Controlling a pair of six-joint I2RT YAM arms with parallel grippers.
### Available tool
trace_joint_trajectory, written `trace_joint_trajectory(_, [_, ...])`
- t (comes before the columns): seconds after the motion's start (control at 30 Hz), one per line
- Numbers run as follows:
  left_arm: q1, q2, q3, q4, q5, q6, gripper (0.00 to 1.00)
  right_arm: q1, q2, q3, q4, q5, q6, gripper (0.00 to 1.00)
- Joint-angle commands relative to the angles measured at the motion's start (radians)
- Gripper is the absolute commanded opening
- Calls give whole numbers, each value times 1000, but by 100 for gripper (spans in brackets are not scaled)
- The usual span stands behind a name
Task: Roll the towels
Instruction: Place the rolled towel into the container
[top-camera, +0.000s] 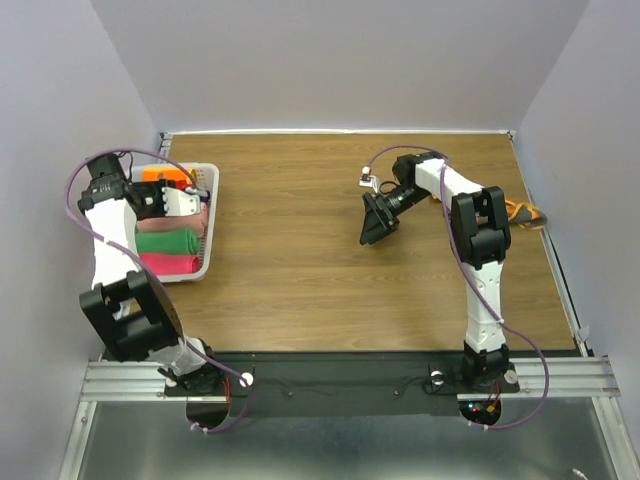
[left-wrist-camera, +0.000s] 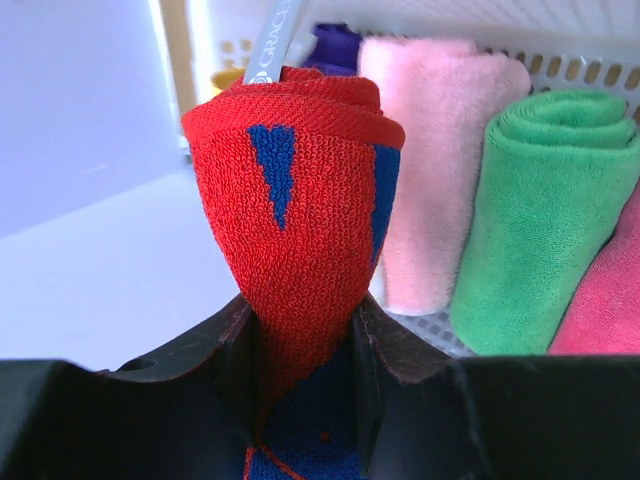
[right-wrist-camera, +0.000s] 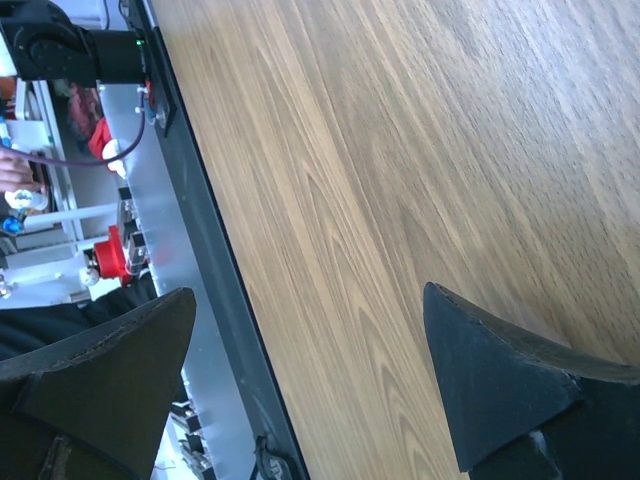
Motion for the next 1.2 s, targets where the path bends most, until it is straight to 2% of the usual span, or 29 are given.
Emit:
trace_joint_trajectory(0.0, [58, 70, 50, -1, 60, 233, 0, -5, -18, 8, 29, 15, 20, 100])
trace_joint_trajectory(0.23, [126, 170, -25, 8, 19, 376, 0, -5, -15, -14, 43, 21, 27, 100])
trace_joint_trajectory(0.47, [152, 260, -41, 16, -33, 416, 0, -5, 5, -23, 43, 47, 21, 100])
trace_joint_trajectory(0.57, [156, 295, -47, 43, -55, 437, 5, -5, 14, -23, 43, 43, 23, 100])
trace_joint_trajectory(0.73, [156, 314, -56, 46, -52, 488, 20, -5, 16, -26, 43, 46, 26, 100])
trace_joint_trajectory(0.83, [156, 285, -67, 39, -33, 509, 21, -5, 11, -28, 43, 46, 26, 100])
trace_joint_trajectory(0.87, [156, 279, -68, 34, -23, 514, 20, -5, 10, -29, 43, 46, 24, 100])
trace_joint_trajectory(1.0, [178, 245, -73, 17, 34, 607, 1, -5, 10, -35, 43, 47, 23, 100])
trace_joint_trajectory(1.17, [201, 176, -131, 19, 120, 779, 0, -5, -4, -77, 48, 52, 20, 100])
